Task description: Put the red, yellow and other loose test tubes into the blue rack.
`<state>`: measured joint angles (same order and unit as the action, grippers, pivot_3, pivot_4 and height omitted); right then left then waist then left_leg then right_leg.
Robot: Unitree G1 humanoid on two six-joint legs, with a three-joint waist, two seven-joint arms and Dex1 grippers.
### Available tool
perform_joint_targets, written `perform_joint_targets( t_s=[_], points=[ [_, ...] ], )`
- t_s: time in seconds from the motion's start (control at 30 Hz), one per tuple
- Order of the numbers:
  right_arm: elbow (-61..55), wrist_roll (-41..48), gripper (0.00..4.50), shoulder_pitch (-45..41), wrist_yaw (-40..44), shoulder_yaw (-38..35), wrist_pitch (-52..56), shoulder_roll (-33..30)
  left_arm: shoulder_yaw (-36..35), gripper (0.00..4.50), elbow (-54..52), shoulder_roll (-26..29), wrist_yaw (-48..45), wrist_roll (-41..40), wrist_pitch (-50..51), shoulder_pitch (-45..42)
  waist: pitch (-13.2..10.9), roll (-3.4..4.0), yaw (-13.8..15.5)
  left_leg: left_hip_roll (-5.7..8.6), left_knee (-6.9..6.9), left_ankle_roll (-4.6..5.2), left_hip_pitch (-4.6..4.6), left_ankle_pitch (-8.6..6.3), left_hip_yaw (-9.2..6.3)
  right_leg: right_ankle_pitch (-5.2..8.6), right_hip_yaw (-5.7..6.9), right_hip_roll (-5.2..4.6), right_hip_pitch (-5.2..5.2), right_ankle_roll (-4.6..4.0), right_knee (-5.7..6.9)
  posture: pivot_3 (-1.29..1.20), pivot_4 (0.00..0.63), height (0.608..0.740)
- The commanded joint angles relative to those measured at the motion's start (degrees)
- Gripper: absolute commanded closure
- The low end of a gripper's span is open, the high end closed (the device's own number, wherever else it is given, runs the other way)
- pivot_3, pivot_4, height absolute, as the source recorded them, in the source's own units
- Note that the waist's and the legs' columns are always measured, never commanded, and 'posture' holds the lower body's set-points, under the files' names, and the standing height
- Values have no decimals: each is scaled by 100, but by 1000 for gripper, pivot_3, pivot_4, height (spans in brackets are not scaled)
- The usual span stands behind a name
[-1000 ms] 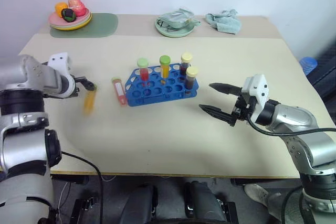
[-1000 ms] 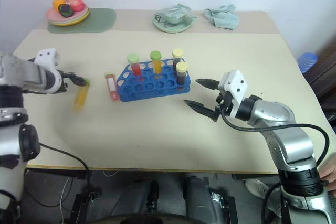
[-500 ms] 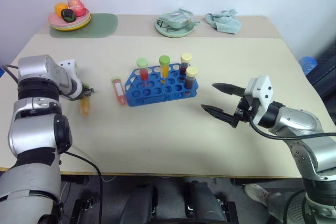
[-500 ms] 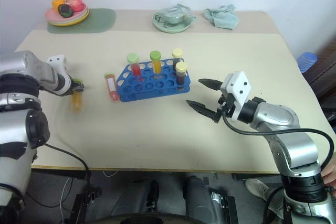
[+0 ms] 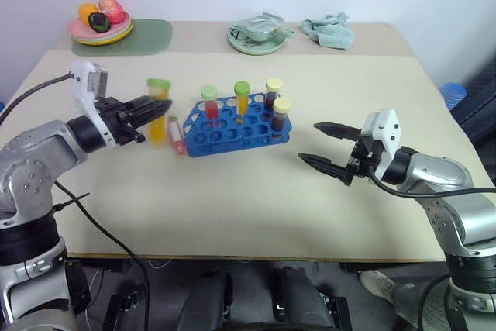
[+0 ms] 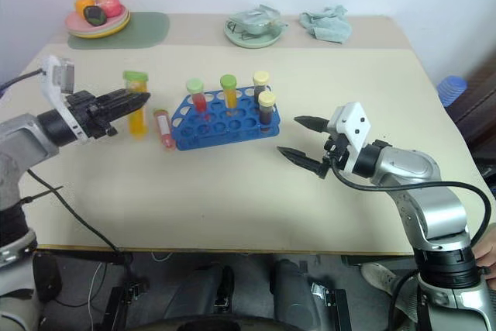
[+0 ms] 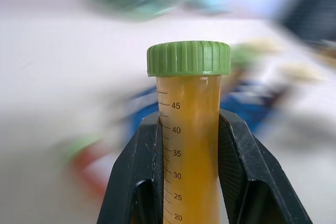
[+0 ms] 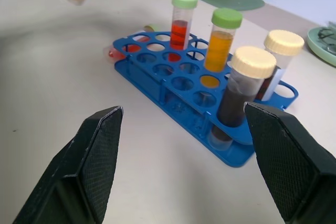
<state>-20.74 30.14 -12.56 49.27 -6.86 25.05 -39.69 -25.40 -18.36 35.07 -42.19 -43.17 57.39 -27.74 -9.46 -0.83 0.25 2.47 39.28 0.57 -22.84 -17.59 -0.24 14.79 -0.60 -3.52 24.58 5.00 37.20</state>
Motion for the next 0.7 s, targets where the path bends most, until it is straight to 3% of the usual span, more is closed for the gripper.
perform_joint_targets(
  t_s=[0.03, 0.17, 0.37, 0.7],
  points=[
    [-270, 109, 723, 182, -111, -337, -73, -10, 49, 3707, 13, -718, 43, -92, -1144, -116, 1, 0, 37, 0, -4, 4, 29, -3, 1, 0, 0, -1, -27, -1, -4, 0, 150, 740],
    [-682, 76, 723, 866, -135, -648, -188, -75, 1050, 3707, 992, -1494, -133, 1452, -3829, -276, 1, -2, 63, 1, -9, 8, 37, -5, 4, 1, -1, 1, -33, -1, -7, 0, 150, 740],
    [-1414, 206, 723, 1429, -434, -977, -66, -54, 1720, 3707, 2820, -2119, -307, 2203, -5641, -733, 1, -3, 18, 2, -8, 14, 33, -7, 18, 0, -9, 5, -27, 1, -10, 0, 150, 740],
    [-2256, 430, 723, 1584, -1174, -1112, 504, -53, 2045, 3707, 4217, -2538, -636, 2307, -6560, -1031, 1, -4, 43, 0, -7, 42, 34, -22, 17, 1, -9, 8, -26, 2, -6, 0, 150, 740]
  ],
)
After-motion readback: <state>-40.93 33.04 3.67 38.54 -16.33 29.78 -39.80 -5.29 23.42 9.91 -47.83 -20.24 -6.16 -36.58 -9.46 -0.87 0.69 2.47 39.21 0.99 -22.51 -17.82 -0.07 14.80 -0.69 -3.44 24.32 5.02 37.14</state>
